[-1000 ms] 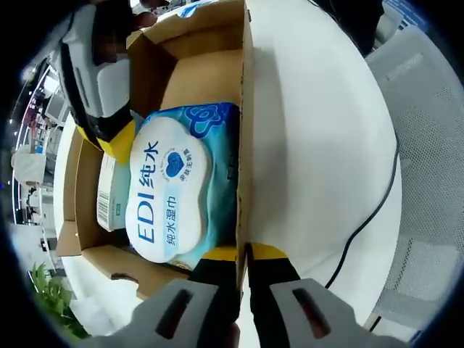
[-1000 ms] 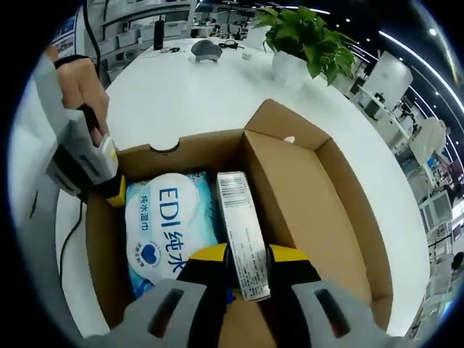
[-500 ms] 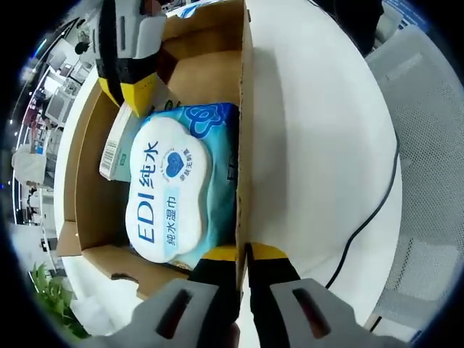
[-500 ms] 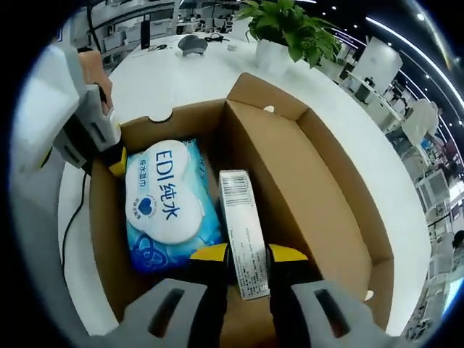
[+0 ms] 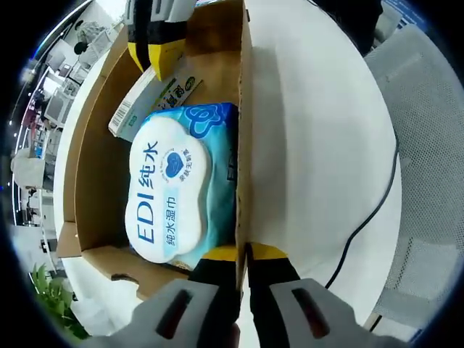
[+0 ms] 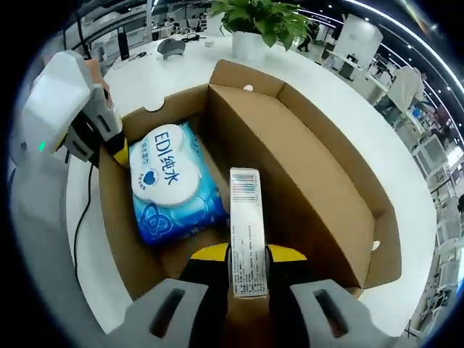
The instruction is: Operate the shoe box by opening the lid, removing the specified soft item, and placing it in the target area until the item is outside and the box remains undamaged.
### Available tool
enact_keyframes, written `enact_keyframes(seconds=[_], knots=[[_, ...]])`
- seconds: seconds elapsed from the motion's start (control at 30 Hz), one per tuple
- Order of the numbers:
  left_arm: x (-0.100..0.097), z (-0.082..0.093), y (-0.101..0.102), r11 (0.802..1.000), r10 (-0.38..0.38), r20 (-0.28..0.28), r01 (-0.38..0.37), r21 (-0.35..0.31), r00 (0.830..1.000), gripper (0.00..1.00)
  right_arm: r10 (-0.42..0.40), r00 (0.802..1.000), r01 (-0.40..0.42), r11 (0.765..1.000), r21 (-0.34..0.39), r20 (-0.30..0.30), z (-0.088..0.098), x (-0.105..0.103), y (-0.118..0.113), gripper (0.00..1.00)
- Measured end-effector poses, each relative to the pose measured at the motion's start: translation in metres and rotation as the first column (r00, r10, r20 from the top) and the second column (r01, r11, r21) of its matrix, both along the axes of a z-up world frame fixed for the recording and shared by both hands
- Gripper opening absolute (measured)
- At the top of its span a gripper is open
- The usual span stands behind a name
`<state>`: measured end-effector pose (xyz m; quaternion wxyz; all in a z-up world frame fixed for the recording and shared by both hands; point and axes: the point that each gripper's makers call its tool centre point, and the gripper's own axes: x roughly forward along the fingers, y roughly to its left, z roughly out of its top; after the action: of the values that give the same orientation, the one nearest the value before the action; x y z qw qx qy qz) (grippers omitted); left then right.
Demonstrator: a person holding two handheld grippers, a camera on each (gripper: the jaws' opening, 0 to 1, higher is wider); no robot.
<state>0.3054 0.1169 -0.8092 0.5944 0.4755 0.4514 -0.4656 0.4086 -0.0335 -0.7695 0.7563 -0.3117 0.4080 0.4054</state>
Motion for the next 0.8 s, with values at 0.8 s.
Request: enact_keyframes(seconds=[0.8], knots=[[-0.004,-0.001,0.000,1.000,-0.008,-0.001,0.008,0.000,1.000,0.02,-0.143,0.967,0.149,0.989,0.012,-0.212,-0.008,-0.011,-0.004,0.34]])
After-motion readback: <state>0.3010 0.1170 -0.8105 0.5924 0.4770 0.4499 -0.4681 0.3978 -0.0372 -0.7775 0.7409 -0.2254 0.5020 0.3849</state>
